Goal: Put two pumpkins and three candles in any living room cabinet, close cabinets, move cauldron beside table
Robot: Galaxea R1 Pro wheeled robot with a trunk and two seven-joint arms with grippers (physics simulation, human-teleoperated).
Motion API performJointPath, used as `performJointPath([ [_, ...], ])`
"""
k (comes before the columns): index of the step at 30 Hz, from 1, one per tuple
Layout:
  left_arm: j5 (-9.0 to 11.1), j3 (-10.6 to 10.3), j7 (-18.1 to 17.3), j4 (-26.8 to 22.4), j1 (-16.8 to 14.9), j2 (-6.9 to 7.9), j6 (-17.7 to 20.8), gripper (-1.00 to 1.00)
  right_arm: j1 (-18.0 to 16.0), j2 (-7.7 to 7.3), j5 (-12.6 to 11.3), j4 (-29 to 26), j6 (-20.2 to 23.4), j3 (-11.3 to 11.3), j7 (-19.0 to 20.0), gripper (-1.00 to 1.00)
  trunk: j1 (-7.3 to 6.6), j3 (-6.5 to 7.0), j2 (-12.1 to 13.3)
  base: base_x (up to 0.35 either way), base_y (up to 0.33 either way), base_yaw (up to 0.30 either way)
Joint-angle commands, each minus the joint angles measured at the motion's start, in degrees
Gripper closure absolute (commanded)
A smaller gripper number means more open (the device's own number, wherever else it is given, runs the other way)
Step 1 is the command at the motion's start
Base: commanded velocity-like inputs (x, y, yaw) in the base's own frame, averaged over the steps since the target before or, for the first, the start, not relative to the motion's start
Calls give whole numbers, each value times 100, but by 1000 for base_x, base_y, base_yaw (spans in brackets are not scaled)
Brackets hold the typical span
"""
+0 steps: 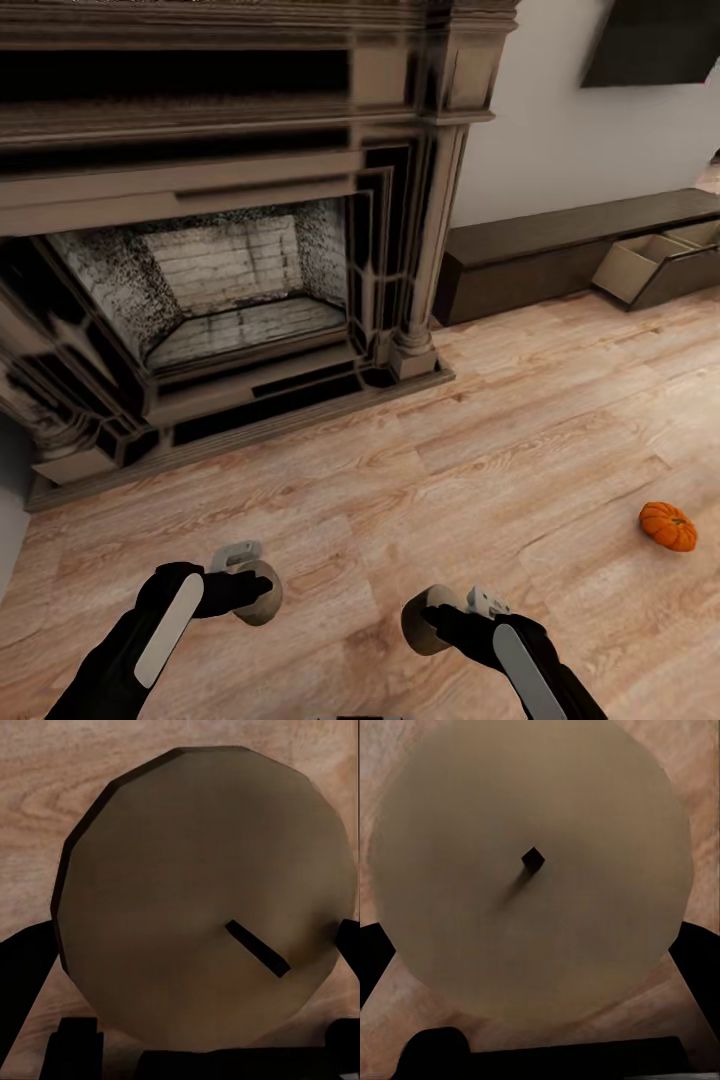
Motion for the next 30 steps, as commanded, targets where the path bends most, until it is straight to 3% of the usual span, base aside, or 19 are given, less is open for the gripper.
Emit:
performJointPath([
  [1, 67, -12, 62, -8, -2, 6, 12, 100, -4, -5, -60, -5, 4, 18, -57, 100, -26, 7, 39, -238, 0, -176],
  [10, 59, -6, 62, -9, -2, 7, 12, 100, -4, -29, -147, 2, 4, -204, -59, 100, -224, 99, 400, -66, 0, -176],
  [21, 59, -6, 62, -2, -2, 7, 12, 100, -4, -23, -157, 120, -3, -248, -54, 100, -465, 233, 842, -1, 0, -217],
  [30, 58, -6, 62, -1, -4, 11, 12, 100, -4, -22, -155, 202, 3, -264, 320, 100, -663, 365, 1203, 0, 0, -257],
])
